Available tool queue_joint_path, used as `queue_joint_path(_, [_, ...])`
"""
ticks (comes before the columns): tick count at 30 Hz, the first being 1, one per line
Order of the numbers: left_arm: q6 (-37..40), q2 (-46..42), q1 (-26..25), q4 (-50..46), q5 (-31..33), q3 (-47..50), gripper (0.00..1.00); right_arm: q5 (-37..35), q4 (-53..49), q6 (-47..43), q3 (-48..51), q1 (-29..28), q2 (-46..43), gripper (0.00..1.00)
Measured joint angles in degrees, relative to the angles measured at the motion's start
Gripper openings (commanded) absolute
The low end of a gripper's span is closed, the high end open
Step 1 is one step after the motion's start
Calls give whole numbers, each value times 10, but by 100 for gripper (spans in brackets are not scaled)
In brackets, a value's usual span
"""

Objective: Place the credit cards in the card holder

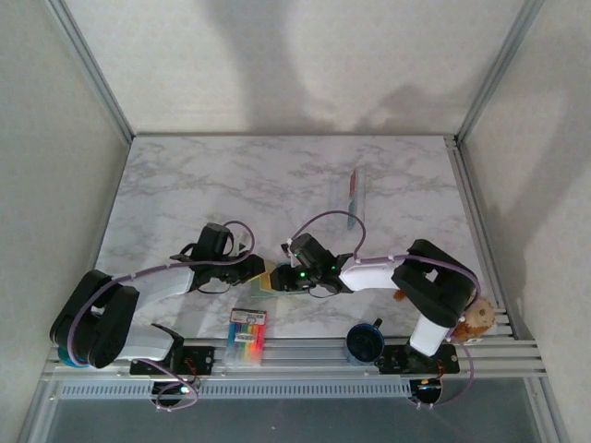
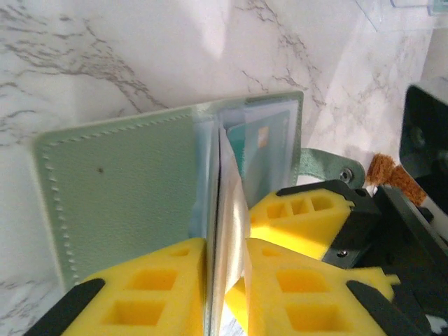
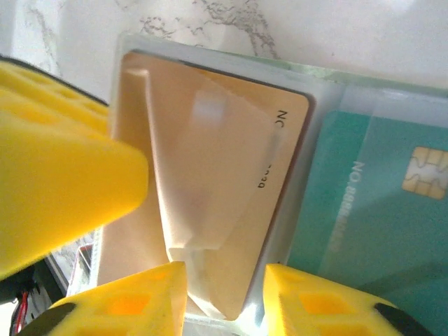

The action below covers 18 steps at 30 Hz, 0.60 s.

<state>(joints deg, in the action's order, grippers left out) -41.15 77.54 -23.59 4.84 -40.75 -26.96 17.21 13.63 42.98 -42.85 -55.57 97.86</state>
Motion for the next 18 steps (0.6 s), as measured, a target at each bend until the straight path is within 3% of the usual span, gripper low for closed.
queue_joint_path(8, [-18,-10,0,1,11,0,12,0,26,-34,37,0,-28,39])
queue_joint_path(18, [-32,-12,-13,2,18,-5,11,-16,75,-85,84,-9,-67,70])
